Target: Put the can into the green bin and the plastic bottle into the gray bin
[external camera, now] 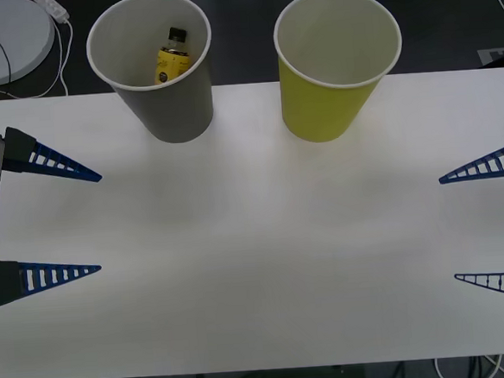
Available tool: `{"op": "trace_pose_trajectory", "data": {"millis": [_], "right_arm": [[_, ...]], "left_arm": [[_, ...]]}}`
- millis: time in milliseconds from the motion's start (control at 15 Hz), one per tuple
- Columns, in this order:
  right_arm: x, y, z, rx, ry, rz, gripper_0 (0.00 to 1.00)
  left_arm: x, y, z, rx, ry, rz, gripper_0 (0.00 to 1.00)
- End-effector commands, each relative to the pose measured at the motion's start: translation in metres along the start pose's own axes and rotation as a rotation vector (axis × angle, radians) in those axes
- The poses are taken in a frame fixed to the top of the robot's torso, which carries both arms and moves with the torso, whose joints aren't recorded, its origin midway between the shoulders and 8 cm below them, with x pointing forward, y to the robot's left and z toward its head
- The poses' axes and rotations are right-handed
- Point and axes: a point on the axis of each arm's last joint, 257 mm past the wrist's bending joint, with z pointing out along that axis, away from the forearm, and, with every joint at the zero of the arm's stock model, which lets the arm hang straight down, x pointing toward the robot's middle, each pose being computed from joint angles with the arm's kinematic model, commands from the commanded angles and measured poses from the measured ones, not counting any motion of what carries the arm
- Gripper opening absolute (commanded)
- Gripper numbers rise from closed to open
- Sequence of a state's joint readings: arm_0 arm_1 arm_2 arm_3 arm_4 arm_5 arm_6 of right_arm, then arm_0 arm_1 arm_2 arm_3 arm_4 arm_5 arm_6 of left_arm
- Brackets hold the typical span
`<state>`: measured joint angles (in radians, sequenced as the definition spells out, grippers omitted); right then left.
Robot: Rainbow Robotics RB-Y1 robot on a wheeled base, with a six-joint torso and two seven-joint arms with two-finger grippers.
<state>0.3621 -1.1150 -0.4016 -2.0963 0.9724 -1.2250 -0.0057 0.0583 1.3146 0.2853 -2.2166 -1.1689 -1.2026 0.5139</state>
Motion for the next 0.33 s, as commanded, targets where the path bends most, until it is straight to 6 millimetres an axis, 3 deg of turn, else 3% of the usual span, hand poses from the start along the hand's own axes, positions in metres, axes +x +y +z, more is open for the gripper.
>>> {"op": "trace_pose_trajectory", "data": {"millis": [67,333], "right_arm": [[0.0011,-0.0007,0.0009,0.004,-0.001,0.012,1.0],[0.0011,-0.0007,0.0009,0.004,-0.001,0.012,1.0]], "left_arm": [[0.0,0.0,0.0,0.0,0.0,0.0,1.0],[0.0,0.0,0.0,0.0,0.0,0.0,1.0]]}}
